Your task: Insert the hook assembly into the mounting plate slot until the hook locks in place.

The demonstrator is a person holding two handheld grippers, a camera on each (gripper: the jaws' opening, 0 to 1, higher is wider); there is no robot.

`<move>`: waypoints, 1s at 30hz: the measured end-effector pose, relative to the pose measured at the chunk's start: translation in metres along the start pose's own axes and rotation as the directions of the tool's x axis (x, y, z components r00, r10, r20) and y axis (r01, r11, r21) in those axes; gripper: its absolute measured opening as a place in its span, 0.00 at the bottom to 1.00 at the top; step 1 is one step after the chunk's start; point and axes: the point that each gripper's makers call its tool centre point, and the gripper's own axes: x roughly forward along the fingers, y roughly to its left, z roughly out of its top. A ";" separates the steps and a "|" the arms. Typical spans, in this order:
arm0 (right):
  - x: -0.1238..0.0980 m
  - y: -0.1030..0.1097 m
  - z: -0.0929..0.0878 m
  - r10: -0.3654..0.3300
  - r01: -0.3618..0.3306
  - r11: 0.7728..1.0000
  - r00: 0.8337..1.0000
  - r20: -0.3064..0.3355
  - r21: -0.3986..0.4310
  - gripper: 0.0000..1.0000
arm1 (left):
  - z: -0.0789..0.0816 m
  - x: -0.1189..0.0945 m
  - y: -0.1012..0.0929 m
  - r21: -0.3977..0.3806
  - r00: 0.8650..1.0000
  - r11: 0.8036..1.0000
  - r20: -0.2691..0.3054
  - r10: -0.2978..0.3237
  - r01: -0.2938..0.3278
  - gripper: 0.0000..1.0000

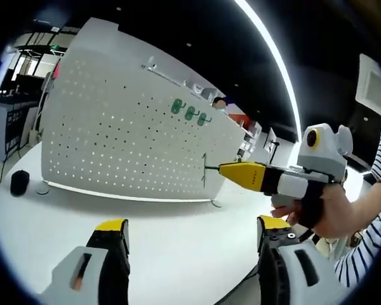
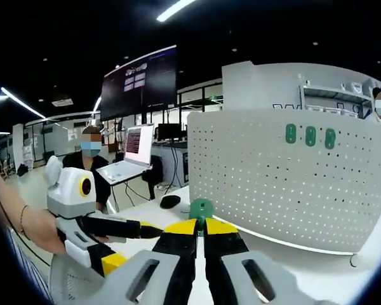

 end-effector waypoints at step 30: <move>0.008 -0.067 0.036 -0.214 0.223 0.973 0.969 0.126 -0.060 0.00 | -0.022 -0.004 0.002 0.023 0.999 1.000 -0.039 0.012 -0.011 1.00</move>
